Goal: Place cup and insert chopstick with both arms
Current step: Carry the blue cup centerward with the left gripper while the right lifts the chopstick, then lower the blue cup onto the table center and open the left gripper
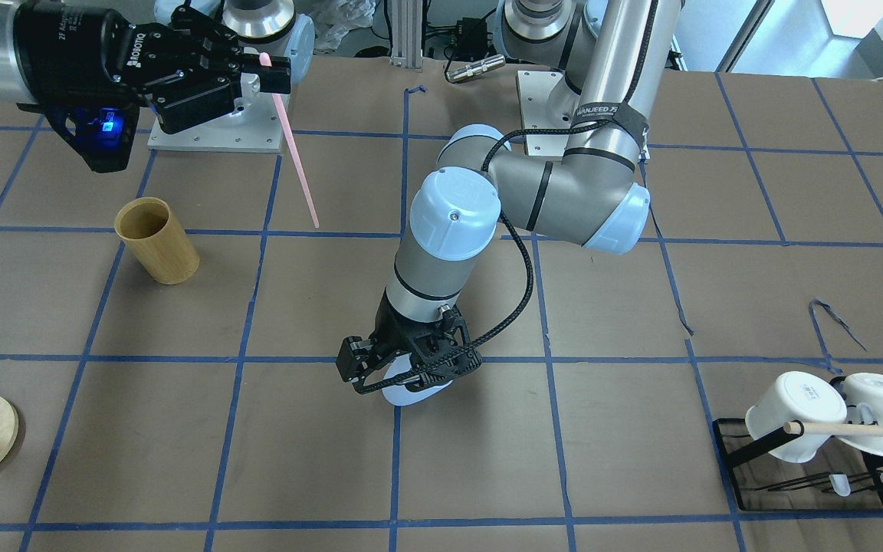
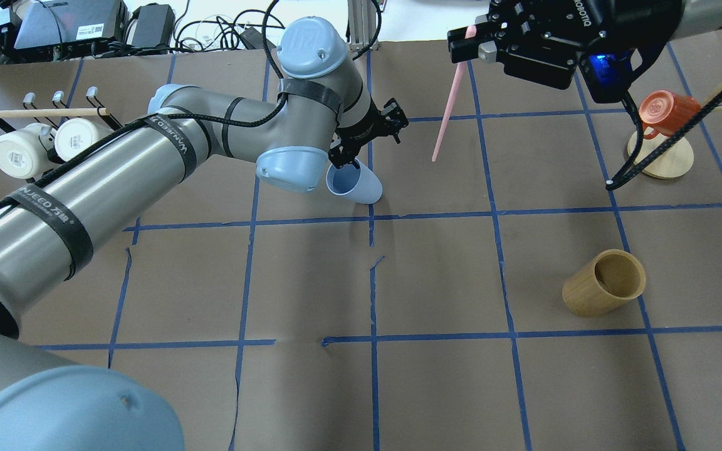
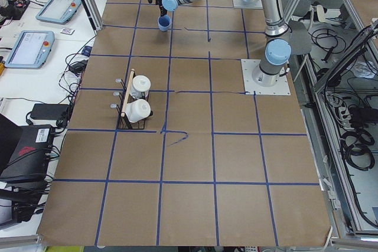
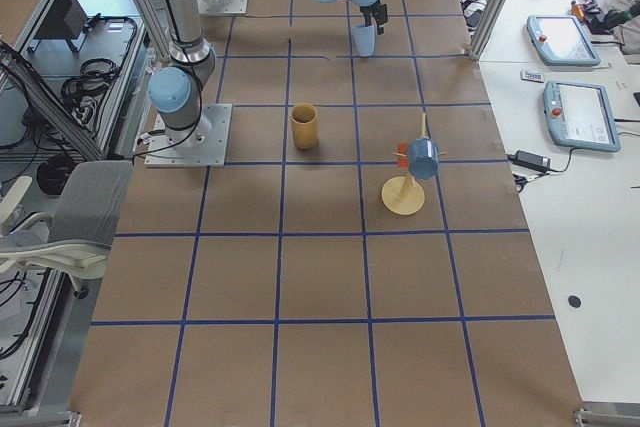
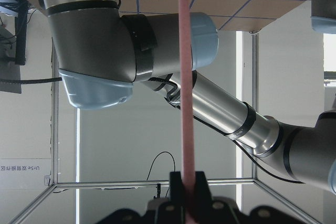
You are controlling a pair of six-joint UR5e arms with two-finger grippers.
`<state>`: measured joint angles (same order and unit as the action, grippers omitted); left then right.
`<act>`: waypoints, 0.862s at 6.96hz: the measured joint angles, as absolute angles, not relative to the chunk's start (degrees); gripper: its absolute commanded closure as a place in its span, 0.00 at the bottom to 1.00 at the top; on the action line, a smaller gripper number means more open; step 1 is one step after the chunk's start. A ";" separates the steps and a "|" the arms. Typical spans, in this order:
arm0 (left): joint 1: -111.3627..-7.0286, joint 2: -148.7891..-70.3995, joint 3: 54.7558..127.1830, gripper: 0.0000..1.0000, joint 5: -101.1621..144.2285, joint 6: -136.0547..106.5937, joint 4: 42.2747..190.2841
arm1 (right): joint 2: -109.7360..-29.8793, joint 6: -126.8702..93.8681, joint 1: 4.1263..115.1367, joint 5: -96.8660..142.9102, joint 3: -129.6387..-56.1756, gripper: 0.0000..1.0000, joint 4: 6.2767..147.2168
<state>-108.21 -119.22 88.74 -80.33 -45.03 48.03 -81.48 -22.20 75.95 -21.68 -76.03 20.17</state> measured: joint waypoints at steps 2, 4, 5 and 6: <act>-108.42 -120.28 88.72 0.13 -80.35 -45.31 46.96 | -81.48 -22.35 75.88 -21.70 -75.80 1.00 20.41; -110.04 -121.48 88.68 0.13 -80.33 -46.01 44.00 | -81.47 -22.33 75.77 -21.65 -75.77 1.00 20.55; -110.98 -122.02 88.53 0.13 -80.33 -46.65 42.81 | -81.45 -22.34 75.72 -21.65 -75.71 1.00 20.56; -111.46 -122.43 88.34 0.12 -80.33 -46.95 42.01 | -81.41 -22.43 75.64 -21.68 -75.53 1.00 20.56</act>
